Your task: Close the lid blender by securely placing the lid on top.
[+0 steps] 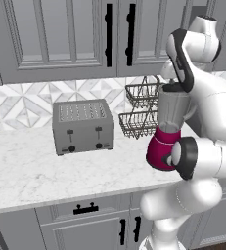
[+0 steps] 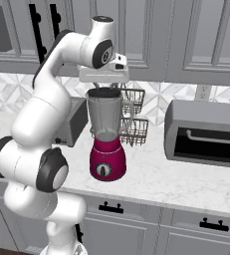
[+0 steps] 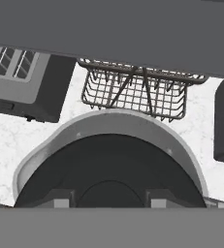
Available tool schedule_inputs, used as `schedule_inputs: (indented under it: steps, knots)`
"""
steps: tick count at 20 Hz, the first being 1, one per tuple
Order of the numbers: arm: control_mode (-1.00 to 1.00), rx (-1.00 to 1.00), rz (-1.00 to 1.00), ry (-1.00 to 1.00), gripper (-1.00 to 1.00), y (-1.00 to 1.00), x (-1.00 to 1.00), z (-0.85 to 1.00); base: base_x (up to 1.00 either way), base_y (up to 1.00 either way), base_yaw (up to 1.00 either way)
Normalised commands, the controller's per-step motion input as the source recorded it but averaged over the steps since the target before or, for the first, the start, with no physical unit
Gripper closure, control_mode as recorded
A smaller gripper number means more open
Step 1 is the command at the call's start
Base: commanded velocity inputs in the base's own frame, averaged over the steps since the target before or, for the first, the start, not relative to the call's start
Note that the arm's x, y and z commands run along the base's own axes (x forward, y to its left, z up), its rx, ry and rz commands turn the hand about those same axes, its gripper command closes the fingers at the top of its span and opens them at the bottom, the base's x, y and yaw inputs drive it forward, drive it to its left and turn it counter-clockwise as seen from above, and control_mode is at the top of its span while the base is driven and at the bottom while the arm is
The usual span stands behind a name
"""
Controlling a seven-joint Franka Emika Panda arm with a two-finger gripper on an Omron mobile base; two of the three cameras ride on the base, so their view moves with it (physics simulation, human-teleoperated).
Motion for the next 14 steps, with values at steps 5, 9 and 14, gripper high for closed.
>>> schedule_inputs:
  steps: [5,9,14]
  knots:
    - [-1.00,0.00,0.00,-0.05,1.00,0.04,0.12,-0.01,0.00,0.00,0.00]
    - [-1.00,0.00,0.00,-0.12,1.00,0.00,0.01,0.00,0.00,0.00,0.00]
    - [-1.00,0.00,0.00,-0.10,1.00,0.00,0.00,0.00,0.00,0.00,0.00]
